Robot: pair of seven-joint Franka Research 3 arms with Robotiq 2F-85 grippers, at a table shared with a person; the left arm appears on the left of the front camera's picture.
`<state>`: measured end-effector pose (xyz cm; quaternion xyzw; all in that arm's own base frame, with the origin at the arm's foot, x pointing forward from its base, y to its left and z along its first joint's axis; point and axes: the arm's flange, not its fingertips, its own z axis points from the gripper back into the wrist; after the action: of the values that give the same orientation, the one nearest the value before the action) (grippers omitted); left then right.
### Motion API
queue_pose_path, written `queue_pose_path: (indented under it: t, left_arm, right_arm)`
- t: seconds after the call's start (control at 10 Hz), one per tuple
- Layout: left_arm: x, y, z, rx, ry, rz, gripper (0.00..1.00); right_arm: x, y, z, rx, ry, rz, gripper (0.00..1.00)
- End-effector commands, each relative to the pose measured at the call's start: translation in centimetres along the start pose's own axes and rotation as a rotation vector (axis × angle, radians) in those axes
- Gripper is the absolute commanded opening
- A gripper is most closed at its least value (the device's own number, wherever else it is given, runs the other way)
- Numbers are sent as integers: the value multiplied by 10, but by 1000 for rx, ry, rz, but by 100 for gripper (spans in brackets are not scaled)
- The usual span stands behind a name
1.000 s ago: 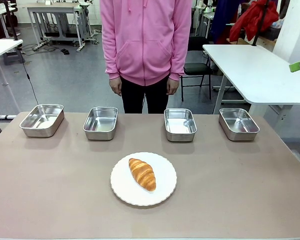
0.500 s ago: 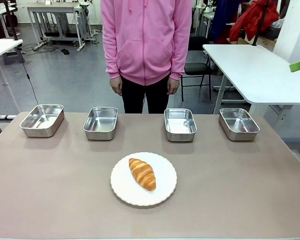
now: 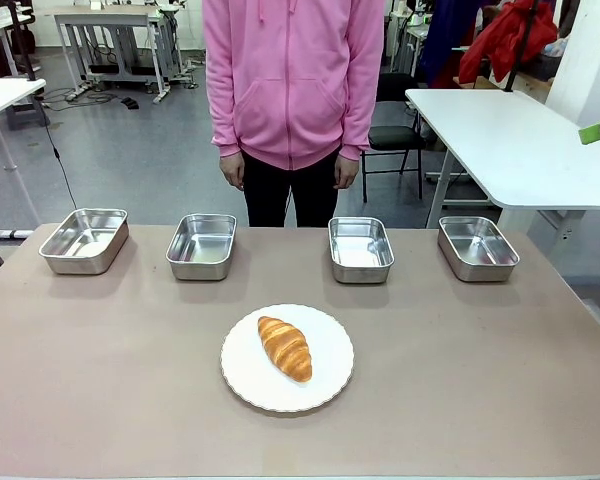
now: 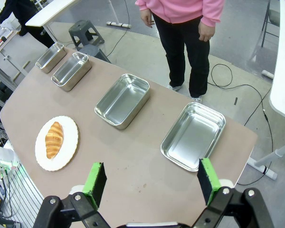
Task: Place the bread in the container.
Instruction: Place the Butter Roll into the Airtight Container indicated by the human.
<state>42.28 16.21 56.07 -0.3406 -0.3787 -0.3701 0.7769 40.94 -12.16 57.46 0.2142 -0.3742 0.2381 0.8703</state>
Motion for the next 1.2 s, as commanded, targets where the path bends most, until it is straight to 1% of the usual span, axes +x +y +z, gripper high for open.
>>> queue_pose_path:
  t: [0.0,1.1]
  left_arm:
    - [0,0,0,-1,-1,-7,100]
    - [0,0,0,-1,-1,-7,100]
  right_arm:
    - [2,0,0,15,-22,7,100]
    - [2,0,0,15,-22,7,100]
